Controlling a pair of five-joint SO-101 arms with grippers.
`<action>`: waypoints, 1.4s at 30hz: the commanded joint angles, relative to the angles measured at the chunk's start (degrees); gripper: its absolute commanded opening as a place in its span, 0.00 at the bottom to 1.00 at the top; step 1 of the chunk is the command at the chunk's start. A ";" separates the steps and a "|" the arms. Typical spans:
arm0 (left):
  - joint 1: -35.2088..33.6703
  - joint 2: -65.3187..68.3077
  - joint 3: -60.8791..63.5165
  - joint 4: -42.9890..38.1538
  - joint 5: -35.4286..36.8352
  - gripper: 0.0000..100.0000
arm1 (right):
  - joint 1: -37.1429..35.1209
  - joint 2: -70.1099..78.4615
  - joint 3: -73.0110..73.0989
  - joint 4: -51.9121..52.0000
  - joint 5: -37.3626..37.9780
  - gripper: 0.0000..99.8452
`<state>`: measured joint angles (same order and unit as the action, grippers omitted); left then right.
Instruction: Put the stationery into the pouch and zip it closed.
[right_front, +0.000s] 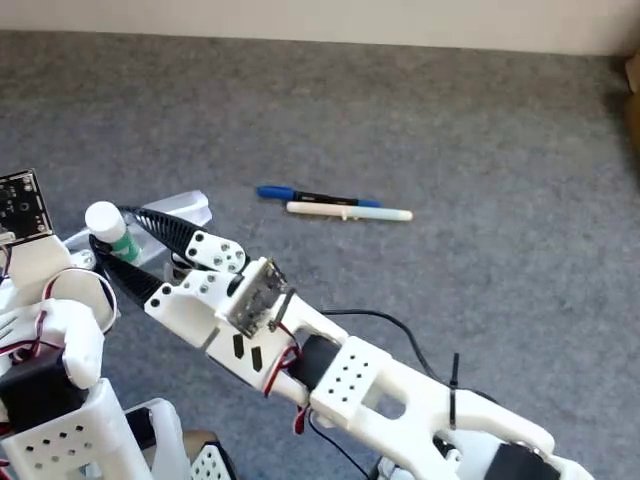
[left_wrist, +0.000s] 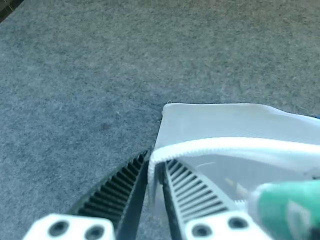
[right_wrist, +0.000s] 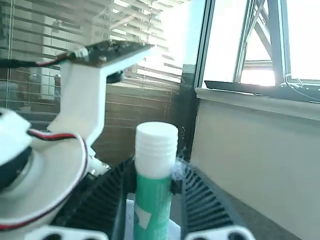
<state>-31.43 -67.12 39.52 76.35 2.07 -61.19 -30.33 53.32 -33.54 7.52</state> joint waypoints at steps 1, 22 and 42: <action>1.27 -0.04 -0.57 -1.93 0.70 0.01 | 1.19 1.71 -4.44 -1.98 1.32 0.01; 1.27 -0.04 0.13 -2.02 0.62 0.01 | 3.65 7.60 -4.44 -2.15 1.41 0.01; 1.27 -0.04 0.40 -2.73 0.62 0.01 | 3.47 -1.71 2.95 -1.63 1.67 0.18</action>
<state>-30.99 -67.21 40.40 75.30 2.07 -58.55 -28.31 56.22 -34.51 8.31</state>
